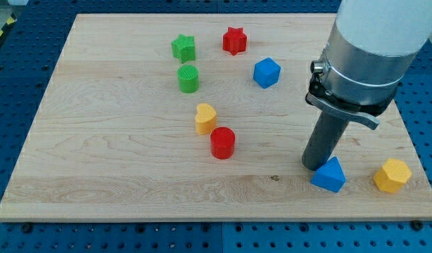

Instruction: Move your hand closer to the red circle

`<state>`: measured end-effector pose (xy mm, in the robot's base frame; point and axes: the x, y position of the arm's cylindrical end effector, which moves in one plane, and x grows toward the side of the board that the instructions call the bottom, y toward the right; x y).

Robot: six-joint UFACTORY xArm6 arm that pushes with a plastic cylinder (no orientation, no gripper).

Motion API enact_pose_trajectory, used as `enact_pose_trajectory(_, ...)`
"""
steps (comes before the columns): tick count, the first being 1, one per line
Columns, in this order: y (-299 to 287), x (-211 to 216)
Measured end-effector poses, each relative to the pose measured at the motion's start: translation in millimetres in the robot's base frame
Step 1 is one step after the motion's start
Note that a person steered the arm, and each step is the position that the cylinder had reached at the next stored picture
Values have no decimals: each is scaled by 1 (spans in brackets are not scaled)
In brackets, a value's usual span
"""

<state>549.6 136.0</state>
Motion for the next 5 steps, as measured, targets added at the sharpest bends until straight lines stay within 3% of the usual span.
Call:
enact_pose_trajectory(3,-150,12)
enact_pose_trajectory(4,-217,-17)
enact_pose_trajectory(5,-230,-33)
